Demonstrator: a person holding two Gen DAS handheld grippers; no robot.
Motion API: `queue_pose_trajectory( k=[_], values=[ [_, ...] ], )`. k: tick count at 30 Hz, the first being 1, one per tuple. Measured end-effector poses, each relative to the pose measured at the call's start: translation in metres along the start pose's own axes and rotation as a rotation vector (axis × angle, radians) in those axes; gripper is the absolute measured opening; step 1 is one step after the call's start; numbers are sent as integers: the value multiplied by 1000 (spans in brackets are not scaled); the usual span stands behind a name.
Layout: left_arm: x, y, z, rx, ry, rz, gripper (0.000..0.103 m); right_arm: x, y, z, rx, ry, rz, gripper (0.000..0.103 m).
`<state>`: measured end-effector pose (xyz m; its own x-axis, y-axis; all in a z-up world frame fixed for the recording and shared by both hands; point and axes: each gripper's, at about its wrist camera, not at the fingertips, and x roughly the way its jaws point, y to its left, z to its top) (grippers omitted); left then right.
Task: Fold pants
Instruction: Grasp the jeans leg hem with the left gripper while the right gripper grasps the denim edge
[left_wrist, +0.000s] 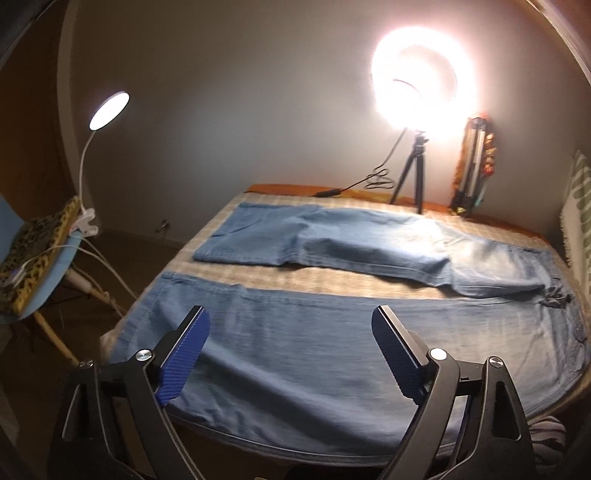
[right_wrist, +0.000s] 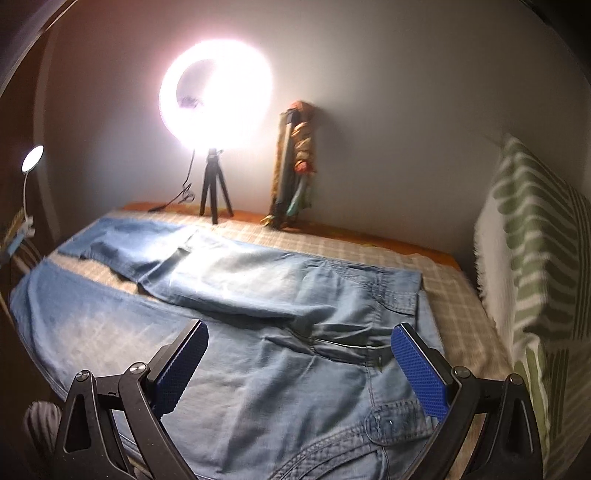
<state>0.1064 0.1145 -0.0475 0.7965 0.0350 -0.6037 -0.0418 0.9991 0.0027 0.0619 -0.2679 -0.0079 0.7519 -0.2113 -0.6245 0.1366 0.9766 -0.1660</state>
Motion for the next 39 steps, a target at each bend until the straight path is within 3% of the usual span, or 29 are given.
queue_pose_trajectory(
  k=[7,18,22,28,35,39],
  values=[
    [32,37,24,-52,47,-3,83,29,18,25,-83,28,61,101],
    [106,70,105,-45,70,23,83,95,21,120,-122,17,185,99],
    [149,81,133,-93,121,-12,83,135,30,144,-134,24,227,100],
    [226,85,161,-128,213,-2,83,204,42,157,-143,86,288,100],
    [324,86,174,-233,314,-6,84,281,55,151,-194,192,357,96],
    [370,92,175,-344,365,4,84,322,62,141,-251,251,377,94]
  ],
)
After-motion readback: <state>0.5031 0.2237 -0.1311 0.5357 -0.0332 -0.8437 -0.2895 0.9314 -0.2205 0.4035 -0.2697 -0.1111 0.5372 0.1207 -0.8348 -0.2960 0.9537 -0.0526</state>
